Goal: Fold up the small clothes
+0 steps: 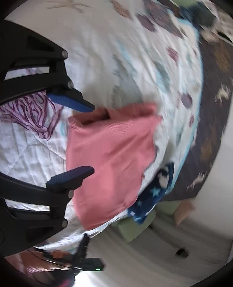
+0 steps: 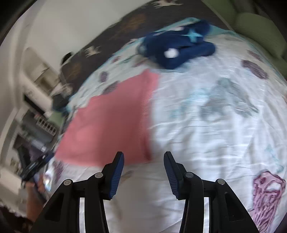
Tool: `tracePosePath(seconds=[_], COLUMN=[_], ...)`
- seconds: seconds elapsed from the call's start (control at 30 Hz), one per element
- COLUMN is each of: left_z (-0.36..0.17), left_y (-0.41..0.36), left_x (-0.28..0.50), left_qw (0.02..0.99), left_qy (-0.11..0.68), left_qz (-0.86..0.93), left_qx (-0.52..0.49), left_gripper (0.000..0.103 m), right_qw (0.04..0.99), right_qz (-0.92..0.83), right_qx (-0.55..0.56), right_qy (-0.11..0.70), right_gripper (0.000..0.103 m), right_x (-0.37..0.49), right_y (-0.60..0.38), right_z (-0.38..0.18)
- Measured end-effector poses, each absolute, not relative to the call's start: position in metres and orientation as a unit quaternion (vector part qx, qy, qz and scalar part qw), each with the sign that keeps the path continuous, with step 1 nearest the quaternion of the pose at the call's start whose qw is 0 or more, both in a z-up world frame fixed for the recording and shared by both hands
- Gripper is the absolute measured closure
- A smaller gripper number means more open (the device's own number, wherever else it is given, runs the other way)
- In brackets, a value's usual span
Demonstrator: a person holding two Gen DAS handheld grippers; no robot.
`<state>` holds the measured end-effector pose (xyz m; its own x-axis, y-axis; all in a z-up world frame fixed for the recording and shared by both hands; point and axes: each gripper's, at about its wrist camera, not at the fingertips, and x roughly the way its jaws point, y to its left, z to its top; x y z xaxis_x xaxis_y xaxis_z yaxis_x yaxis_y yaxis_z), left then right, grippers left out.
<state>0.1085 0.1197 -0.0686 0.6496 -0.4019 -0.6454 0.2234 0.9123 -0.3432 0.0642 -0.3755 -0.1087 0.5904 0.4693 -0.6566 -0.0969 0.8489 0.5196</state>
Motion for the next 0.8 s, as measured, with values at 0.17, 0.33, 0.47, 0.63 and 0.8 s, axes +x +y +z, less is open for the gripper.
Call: tracePosePath(seconds=[0.17, 0.33, 0.47, 0.63, 0.8], left_z=[-0.084, -0.094, -0.093, -0.090, -0.098], left_y=[0.103, 0.091, 0.092, 0.093, 0.086], left_x=[0.114, 0.106, 0.109, 0.122, 0.123], left_qw=[0.891, 0.879, 0.879, 0.873, 0.852], left_qy=[0.404, 0.415, 0.410, 0.406, 0.417], left_qz=[-0.204, -0.235, -0.239, -0.268, -0.317], left_qx=[-0.039, 0.027, 0.046, 0.040, 0.022], left_gripper=[0.031, 0.031, 0.031, 0.031, 0.087], right_qw=[0.880, 0.874, 0.872, 0.866, 0.862], right_qz=[0.158, 0.187, 0.194, 0.219, 0.248], right_qx=[0.121, 0.055, 0.050, 0.051, 0.074], right_qy=[0.430, 0.445, 0.446, 0.446, 0.437], right_gripper=[0.051, 0.051, 0.050, 0.049, 0.047], right_x=[0.065, 0.066, 0.075, 0.096, 0.099], right_y=[-0.344, -0.327, -0.329, -0.328, -0.326], right_z=[-0.105, -0.116, -0.117, -0.120, -0.123])
